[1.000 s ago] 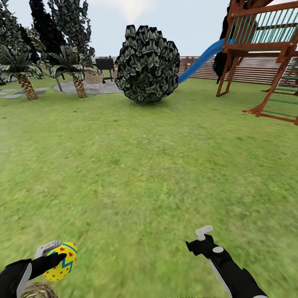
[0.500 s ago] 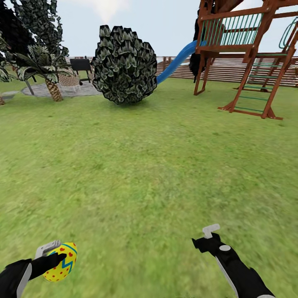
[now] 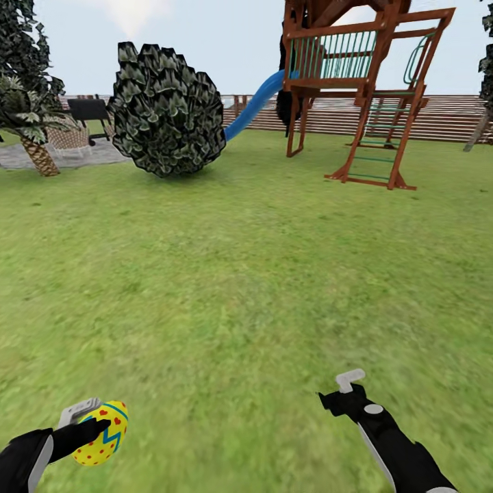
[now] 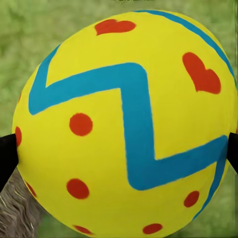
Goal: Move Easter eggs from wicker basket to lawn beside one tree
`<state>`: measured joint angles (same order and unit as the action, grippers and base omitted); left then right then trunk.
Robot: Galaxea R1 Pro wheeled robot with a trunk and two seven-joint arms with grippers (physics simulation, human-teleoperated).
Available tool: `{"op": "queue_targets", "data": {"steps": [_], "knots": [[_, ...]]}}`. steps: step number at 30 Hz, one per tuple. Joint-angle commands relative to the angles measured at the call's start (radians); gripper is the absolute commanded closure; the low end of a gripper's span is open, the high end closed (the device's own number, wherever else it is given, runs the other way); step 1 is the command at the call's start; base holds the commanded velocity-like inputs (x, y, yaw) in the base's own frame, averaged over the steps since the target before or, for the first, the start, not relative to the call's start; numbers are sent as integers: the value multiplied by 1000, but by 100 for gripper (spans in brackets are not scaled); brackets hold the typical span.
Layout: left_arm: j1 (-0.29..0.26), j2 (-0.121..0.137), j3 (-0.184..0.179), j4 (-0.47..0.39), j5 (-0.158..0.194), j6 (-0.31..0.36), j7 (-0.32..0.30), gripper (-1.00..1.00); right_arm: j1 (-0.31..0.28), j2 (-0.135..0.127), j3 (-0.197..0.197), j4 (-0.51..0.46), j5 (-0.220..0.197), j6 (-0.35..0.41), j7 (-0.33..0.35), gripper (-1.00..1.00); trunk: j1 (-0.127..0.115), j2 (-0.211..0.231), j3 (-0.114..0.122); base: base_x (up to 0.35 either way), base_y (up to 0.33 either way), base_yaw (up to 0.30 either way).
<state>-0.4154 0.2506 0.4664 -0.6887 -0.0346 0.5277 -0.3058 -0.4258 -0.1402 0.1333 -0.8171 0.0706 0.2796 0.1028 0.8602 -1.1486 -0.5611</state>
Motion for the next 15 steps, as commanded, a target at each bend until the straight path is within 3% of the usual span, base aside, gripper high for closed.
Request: {"op": "queue_targets", "data": {"steps": [1, 11, 15], "knots": [[0, -1, 5, -2, -4, 6, -7, 100, -1, -1, 2, -2, 8, 6, 3, -100, -4, 7, 3, 0, 0, -300], [0, -2, 5, -2, -4, 6, -8, 100, -1, -6, 1, -2, 4, 7, 5, -100, -42, 77, 39, 0, 0, -300], [0, -1, 4, -2, -4, 6, -9, 100, -1, -6, -17, -2, 0, 7, 5, -100, -58, 105, 54, 0, 0, -300]]}}
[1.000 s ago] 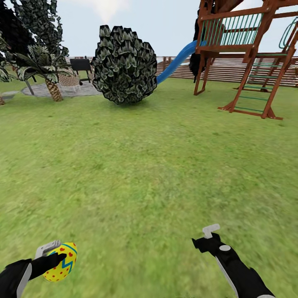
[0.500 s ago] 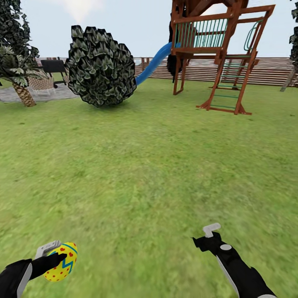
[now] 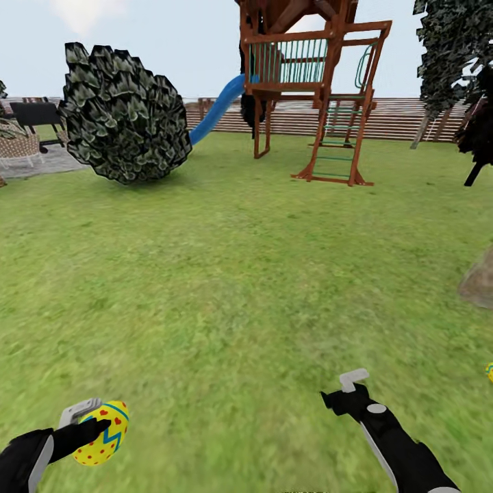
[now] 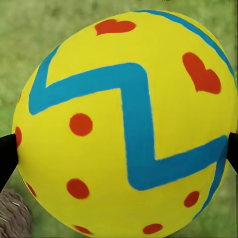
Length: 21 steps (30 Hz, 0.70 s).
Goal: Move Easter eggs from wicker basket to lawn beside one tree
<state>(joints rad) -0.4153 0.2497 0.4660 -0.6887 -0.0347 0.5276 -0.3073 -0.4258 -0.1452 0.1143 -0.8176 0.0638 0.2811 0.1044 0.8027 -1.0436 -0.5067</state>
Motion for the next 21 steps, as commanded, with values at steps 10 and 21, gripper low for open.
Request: {"op": "queue_targets", "data": {"steps": [10, 21], "knots": [[0, -3, 3, 0, -4, 6, -7, 100, -1, -1, -1, -2, 6, 6, 3, -100, -38, 70, 36, 0, 0, -300], [0, -8, 3, 1, -4, 6, -6, 100, -1, -1, -1, -2, 7, 6, 3, -100, -81, 147, 78, 0, 0, -300]]}}
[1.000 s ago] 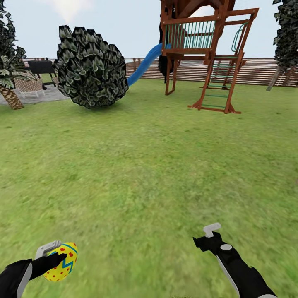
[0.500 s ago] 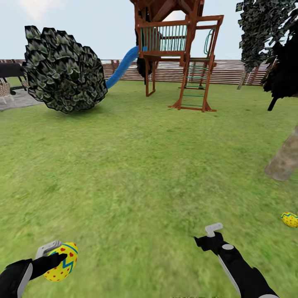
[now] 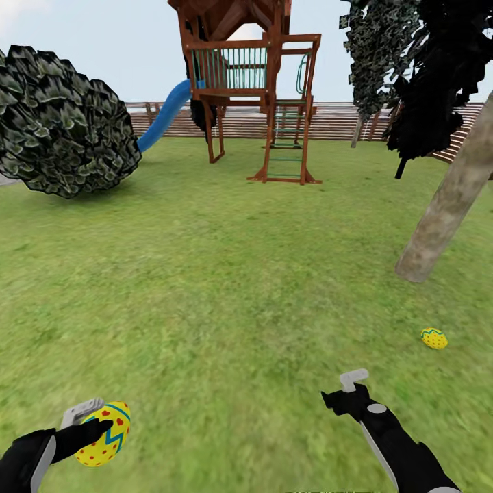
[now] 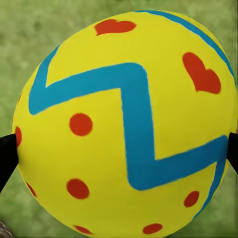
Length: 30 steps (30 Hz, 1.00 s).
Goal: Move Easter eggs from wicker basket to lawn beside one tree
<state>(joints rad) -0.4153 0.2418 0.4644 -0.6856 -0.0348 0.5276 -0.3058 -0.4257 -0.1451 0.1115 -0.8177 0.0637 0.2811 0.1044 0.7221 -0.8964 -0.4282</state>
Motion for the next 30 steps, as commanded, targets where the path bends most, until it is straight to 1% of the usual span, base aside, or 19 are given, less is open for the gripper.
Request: {"op": "queue_targets", "data": {"steps": [1, 30], "knots": [[0, -1, 5, -2, -4, 6, -7, 100, -1, -1, 2, -2, 7, 6, 3, -100, -4, 6, 3, 0, 0, -300], [0, -1, 0, 11, -7, 8, -7, 100, -1, 1, 4, -1, 11, 6, 3, -100, -115, 209, 117, 0, 0, -296]]}}
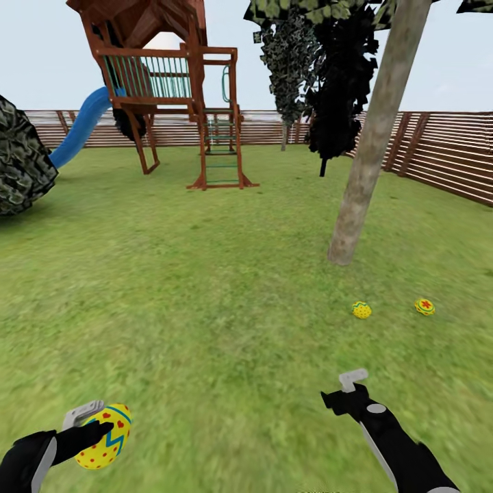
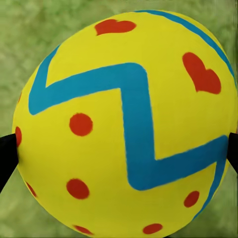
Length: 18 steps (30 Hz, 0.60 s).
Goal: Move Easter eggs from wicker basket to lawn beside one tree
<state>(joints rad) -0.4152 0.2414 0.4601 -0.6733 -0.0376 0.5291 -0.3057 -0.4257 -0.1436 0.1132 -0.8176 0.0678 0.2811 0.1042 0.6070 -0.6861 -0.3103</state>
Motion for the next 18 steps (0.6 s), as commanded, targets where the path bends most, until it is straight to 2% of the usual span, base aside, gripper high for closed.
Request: {"op": "queue_targets", "data": {"steps": [1, 4, 6, 15, 18], "knots": [[0, -1, 5, -2, -3, 5, -8, 100, -1, -1, 2, -2, 7, 6, 3, -100, 0, -1, 0, 0, 0, -251], [0, -1, 8, -2, -2, 4, -9, 100, -1, -1, 2, -2, 6, 6, 3, -100, 0, -1, 1, 24, 0, -101], [0, -1, 9, -2, -2, 5, -9, 100, -1, 0, 2, -2, 6, 6, 3, -100, 0, -1, 1, 234, 0, -17], [0, 1, 9, -2, -2, 5, -9, 100, -1, 2, 3, 4, 8, 4, 2, -100, 0, -1, 1, 336, 0, -1], [0, 1, 10, -2, -1, 5, -9, 100, -1, -15, 2, 4, 10, 3, 20, -100, 0, -1, 1, 343, 0, 0]]}}
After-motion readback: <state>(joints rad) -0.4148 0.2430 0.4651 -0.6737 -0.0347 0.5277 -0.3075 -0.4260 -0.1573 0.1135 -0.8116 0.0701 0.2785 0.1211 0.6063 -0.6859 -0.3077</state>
